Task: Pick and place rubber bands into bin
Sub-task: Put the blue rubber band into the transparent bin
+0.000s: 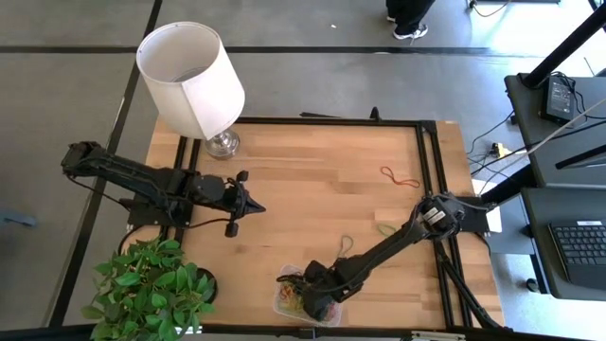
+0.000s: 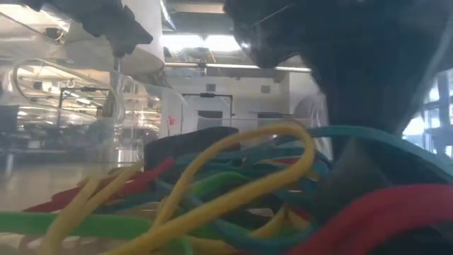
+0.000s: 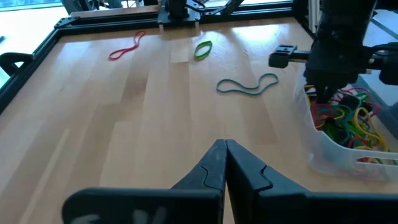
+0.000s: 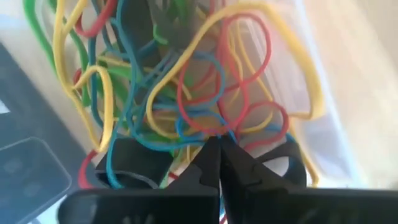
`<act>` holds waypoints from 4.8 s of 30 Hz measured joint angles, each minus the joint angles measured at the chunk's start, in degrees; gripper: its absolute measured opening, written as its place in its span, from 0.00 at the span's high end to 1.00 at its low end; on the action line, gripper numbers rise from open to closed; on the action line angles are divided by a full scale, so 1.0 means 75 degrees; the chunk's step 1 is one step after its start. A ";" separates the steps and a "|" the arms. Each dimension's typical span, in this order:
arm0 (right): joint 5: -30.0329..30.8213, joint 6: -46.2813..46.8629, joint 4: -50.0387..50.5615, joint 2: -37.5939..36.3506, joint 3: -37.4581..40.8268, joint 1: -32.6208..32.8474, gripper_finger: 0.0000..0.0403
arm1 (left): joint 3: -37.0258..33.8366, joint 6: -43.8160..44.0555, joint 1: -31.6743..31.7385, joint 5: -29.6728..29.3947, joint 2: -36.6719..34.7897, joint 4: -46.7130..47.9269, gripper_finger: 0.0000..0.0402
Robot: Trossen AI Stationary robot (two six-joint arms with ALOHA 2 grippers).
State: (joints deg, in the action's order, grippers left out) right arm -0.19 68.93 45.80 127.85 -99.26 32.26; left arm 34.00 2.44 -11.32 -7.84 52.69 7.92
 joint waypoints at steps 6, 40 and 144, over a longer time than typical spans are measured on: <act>0.0014 -0.0781 0.0105 0.0000 0.0000 -0.0297 1.00 | 0.0000 0.0000 0.0004 0.0003 0.0000 0.0000 1.00; 0.0012 -0.0978 0.0013 -0.0017 0.0000 -0.0660 1.00 | -0.3252 -0.0394 0.0384 -0.0113 -0.2864 -0.4568 1.00; 0.0394 -0.0632 -0.1642 -0.0017 -0.0250 -0.0458 1.00 | -0.4363 -0.1160 0.1910 0.1247 -0.7009 -0.0912 0.99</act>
State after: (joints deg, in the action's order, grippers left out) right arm 2.76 64.19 33.49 127.72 -101.14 28.83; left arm 1.28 -6.26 3.01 1.52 0.12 1.08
